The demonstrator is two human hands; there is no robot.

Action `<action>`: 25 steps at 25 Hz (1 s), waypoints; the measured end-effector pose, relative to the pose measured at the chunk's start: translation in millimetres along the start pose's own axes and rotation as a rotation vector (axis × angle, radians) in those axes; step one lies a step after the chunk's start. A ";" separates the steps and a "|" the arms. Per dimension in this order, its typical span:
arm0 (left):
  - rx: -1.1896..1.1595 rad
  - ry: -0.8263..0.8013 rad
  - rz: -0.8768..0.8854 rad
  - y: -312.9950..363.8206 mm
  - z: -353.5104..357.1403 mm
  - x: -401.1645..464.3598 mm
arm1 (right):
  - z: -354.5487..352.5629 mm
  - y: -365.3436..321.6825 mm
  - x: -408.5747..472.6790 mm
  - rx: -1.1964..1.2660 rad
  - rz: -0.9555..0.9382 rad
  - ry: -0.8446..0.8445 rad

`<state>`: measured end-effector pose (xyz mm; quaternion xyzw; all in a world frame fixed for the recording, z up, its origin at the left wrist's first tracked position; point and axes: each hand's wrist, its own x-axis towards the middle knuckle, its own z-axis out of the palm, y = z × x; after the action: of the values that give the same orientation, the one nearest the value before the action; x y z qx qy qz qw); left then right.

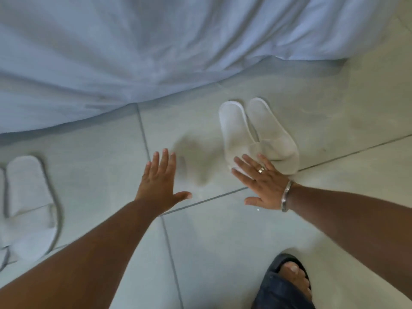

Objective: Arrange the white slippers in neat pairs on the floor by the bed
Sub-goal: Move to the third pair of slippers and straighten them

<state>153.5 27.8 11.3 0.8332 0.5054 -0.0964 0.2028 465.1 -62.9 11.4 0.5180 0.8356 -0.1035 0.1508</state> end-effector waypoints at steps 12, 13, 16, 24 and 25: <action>-0.016 -0.106 -0.535 -331.6 -27.8 -251.0 | -111.1 -350.2 241.0 0.187 -0.330 -0.023; -0.040 -0.110 -0.553 -339.0 -19.7 -254.4 | -110.2 -359.2 254.1 0.188 -0.316 -0.060; -0.091 -0.094 -0.600 -344.5 3.0 -245.8 | -96.0 -375.4 283.3 0.105 -0.314 -0.119; -0.107 -0.030 -0.685 -336.7 20.1 -220.9 | -70.9 -381.8 292.9 0.015 -0.343 -0.102; -0.106 -0.024 -0.680 -339.3 20.1 -219.5 | -69.5 -382.1 295.8 0.022 -0.336 -0.090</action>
<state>-247.9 -19.1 -8.1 0.6043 0.7559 -0.1421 0.2080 -11.2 38.0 -23.7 0.3674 0.9017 -0.1596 0.1631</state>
